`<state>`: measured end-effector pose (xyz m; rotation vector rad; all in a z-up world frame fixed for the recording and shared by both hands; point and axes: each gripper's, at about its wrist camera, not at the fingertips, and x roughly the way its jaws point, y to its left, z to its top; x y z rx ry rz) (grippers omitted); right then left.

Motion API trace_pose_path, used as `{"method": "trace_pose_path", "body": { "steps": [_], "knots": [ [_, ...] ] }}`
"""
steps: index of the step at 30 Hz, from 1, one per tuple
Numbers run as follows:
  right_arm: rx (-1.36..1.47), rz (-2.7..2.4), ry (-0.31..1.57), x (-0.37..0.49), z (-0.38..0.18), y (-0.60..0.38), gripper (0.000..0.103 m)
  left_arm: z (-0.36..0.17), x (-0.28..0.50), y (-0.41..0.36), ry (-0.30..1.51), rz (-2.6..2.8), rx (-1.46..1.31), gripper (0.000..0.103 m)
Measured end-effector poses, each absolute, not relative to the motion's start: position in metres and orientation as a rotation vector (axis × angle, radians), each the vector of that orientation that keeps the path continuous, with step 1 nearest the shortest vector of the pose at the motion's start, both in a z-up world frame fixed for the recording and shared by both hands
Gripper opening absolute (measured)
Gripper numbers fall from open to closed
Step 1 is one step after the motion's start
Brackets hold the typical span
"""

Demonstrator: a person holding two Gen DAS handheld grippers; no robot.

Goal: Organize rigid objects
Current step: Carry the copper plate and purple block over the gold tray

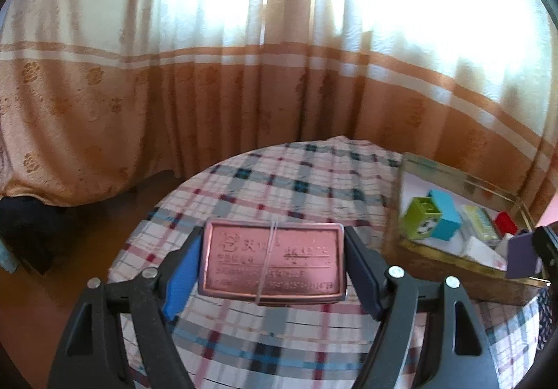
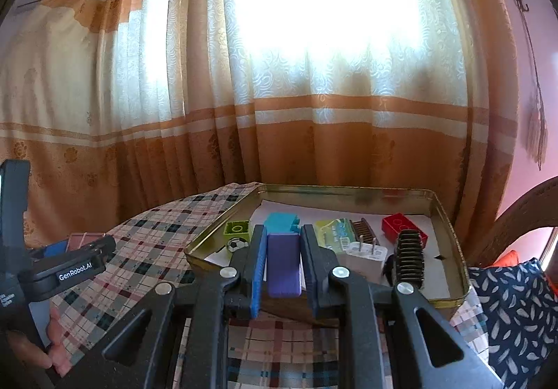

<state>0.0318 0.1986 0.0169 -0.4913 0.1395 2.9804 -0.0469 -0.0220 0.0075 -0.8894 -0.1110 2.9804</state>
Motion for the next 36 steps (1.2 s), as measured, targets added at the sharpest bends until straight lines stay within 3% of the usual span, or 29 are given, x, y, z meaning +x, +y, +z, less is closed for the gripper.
{"method": "trace_pose_path", "body": {
  "steps": [36],
  "knots": [
    [-0.401, 2.858, 0.217, 0.063, 0.042, 0.265, 0.022, 0.052, -0.032, 0.091, -0.011, 2.772, -0.737, 0.077]
  ]
}}
